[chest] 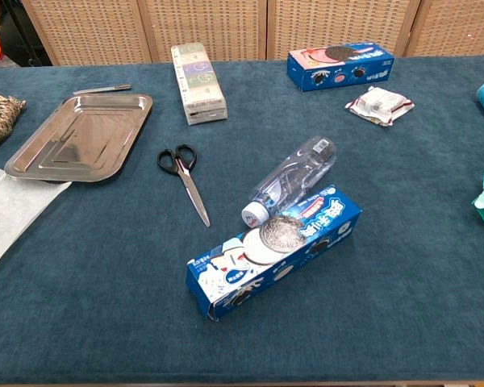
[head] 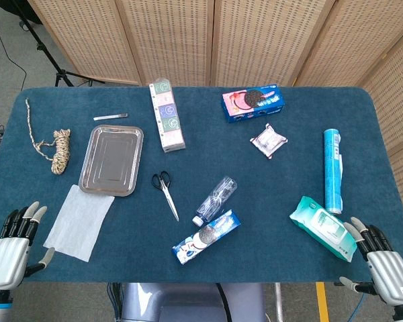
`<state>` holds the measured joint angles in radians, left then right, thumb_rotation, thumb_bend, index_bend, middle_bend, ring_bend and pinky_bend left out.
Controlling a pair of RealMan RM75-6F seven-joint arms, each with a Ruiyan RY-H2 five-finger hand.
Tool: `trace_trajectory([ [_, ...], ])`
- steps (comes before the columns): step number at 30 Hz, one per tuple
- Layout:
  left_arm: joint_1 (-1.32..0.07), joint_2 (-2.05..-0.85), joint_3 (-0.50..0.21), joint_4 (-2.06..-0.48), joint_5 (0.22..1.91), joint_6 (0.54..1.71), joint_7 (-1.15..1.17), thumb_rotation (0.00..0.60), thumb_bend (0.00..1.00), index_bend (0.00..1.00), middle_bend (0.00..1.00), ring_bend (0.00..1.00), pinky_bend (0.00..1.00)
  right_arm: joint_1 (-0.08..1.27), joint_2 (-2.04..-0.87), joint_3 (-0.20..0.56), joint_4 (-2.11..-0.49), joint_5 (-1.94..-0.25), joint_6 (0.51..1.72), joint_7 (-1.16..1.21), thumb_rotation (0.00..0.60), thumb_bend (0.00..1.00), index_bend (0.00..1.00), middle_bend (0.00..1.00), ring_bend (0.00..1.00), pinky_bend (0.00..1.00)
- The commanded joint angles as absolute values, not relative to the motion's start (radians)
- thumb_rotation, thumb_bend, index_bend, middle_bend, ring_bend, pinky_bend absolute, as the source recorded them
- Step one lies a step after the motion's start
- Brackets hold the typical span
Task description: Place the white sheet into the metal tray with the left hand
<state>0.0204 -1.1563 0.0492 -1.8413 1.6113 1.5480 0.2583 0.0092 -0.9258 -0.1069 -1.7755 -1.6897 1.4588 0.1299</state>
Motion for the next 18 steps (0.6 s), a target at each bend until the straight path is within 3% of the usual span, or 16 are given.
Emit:
trace_trajectory([
  [1,0.02,-1.156,0.05,-1.84,1.611,1.545,0.258,0.565,0.3,0.02,0.0,0.0,0.0,0.011,-0.927,-0.107,-1.776,-1.69,1.455,0.126,0.6,0.0,0.0,0.0,0.0,0.0],
  [18,0.014,-1.154,0.051,-1.835,1.605,1.529,0.235,0.562,0.3,0.02,0.0,0.0,0.0,0.017,-0.932,-0.106,-1.784,-1.68,1.438,0.108,0.6,0.0,0.0,0.0,0.0,0.0],
])
